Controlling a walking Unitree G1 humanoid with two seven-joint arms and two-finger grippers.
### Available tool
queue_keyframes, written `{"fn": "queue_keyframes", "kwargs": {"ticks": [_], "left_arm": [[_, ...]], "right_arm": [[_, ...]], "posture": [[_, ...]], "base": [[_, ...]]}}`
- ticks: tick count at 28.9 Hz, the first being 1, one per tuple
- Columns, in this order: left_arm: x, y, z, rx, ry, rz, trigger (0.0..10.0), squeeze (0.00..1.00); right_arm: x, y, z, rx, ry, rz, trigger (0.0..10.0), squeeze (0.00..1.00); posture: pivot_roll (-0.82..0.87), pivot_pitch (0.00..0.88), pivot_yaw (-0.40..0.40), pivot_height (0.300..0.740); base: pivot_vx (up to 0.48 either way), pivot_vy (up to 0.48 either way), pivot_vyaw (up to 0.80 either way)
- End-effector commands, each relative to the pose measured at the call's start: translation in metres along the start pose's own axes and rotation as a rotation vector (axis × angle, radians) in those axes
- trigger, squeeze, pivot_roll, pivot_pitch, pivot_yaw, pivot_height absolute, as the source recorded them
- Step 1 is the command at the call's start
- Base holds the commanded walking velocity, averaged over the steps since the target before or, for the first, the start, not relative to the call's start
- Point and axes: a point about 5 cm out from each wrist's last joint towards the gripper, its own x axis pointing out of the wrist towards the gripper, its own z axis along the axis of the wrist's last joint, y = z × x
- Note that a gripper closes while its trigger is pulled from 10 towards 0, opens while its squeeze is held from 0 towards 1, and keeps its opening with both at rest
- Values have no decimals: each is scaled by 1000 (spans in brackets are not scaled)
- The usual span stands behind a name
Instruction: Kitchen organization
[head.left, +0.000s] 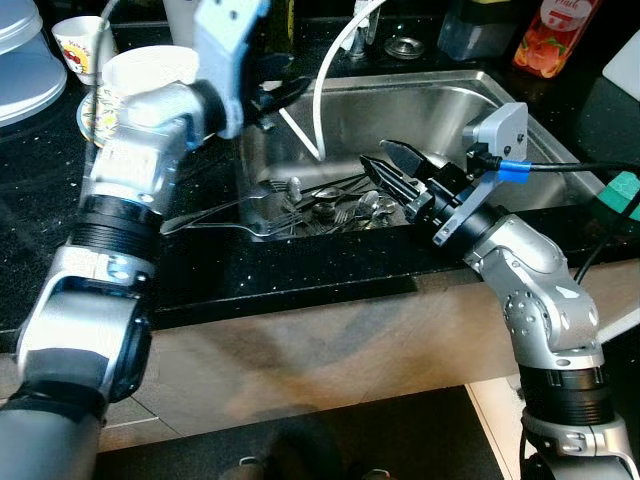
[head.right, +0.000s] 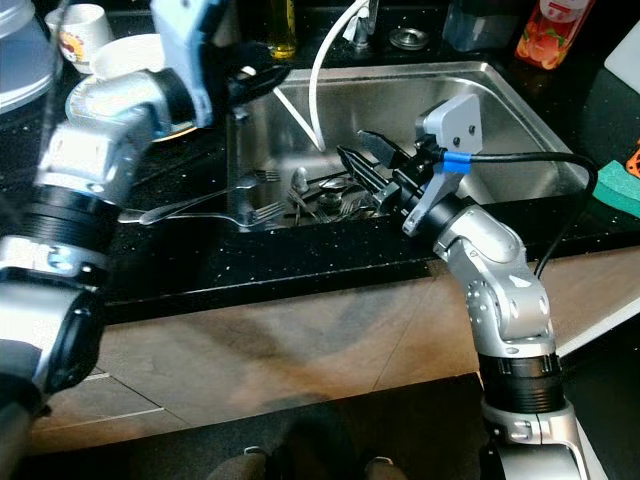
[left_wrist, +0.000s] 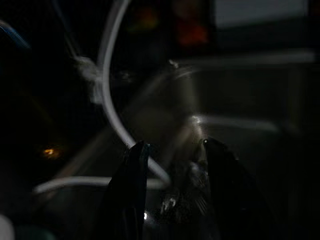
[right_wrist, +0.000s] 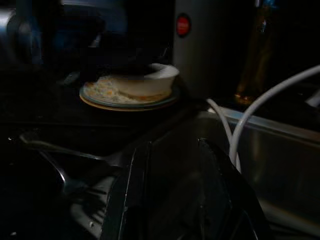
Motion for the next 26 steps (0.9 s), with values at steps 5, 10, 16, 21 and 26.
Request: {"fn": "queue_keyframes", "kwargs": {"ticks": [5,10,16,21,26], "left_arm": [[-61,-11,-39,1,223,-289,10000,0],[-88,3,-46,-17,285,-244,10000,0],[-82,-4,-54,-14,295,-260,10000,0],[-70,-7,-59,27,311,-261,10000,0],[-44,-4,-68,47,346,-185,10000,0]], "right_arm": [[-4,-1,0,-3,-5,-7,10000,0],[-5,0,-1,3,-4,-8,10000,0],[-1,0,-2,7,-9,-3,10000,0],[-2,-1,-1,5,-7,-3,10000,0],[-3,-1,-1,6,-4,-2,10000,0]], "posture": [[102,131,11,740],[115,131,9,740],[108,136,2,740],[110,140,-1,740],[101,147,0,740]], "base": [[0,0,0],[0,0,0],[0,0,0],[0,0,0],[0,0,0]]}}
